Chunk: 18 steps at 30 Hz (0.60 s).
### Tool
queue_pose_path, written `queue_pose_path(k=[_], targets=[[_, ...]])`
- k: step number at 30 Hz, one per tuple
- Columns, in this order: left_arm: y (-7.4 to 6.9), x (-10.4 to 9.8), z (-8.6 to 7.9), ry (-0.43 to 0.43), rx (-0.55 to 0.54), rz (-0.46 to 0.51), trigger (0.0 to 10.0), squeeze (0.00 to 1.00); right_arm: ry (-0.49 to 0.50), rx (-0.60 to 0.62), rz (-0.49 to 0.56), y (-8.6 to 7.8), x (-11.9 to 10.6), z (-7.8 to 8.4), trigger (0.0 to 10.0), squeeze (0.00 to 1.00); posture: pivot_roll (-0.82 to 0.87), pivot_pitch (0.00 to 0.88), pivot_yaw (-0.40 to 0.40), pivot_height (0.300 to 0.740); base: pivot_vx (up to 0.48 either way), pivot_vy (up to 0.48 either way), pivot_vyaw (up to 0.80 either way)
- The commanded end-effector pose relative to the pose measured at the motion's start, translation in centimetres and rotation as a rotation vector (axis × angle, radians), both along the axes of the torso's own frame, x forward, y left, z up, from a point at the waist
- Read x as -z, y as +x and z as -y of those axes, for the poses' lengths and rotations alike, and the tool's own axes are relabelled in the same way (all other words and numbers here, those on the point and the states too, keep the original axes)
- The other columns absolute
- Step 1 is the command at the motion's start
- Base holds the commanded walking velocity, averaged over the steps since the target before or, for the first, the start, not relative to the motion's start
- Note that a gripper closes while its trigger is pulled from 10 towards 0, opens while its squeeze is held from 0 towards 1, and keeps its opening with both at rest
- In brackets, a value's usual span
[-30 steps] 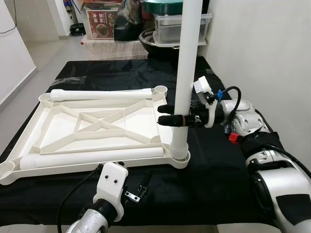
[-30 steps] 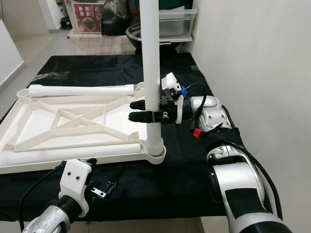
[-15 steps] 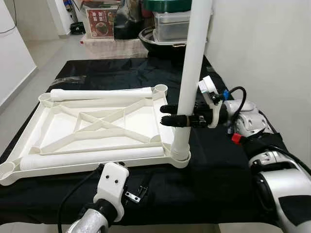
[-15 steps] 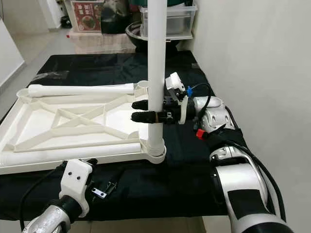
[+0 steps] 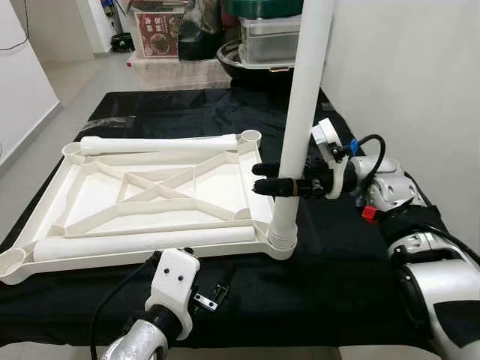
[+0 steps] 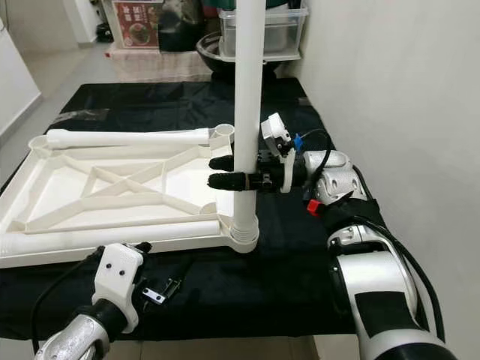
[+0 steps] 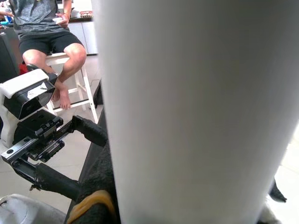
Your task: Building children table
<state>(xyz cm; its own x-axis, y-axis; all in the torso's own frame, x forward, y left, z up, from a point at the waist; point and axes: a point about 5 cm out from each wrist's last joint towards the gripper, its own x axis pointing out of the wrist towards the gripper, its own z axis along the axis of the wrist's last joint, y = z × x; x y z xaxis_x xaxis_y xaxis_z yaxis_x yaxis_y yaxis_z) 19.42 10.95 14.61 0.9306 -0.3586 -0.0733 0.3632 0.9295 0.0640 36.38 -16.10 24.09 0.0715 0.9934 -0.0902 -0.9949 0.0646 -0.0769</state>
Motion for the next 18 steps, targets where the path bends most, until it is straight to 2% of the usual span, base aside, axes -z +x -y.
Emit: queue_pose_path(k=[1,5,11,12,18], targets=[[0.0,0.3,0.0,0.011,-0.001,-0.017,10.0,0.00,-0.032,-0.007,-0.030,-0.3,1.1,0.2,10.0,0.00,0.16,0.088,0.002,0.740,0.000,0.000,0.00],[0.2,0.3,0.0,0.013,-0.003,-0.012,10.0,0.00,0.000,0.011,-0.048,-0.8,2.2,-0.2,10.0,0.00,0.17,0.082,0.002,0.740,0.000,0.000,0.00],[0.3,0.3,-0.1,0.016,-0.004,-0.005,10.0,0.00,0.016,0.040,-0.038,-1.0,2.7,-0.2,10.0,0.00,0.16,0.075,-0.001,0.740,0.000,0.000,0.00],[0.5,0.3,-0.2,0.018,-0.006,-0.002,10.0,0.00,0.024,0.105,-0.032,-0.9,2.9,-0.3,10.0,0.00,0.16,0.069,0.003,0.740,0.000,0.000,0.00],[0.6,0.3,-0.1,0.019,-0.003,0.002,10.0,0.00,0.018,0.215,-0.045,-0.7,3.2,-0.6,10.0,0.00,0.16,0.065,0.003,0.740,0.000,0.000,0.00]])
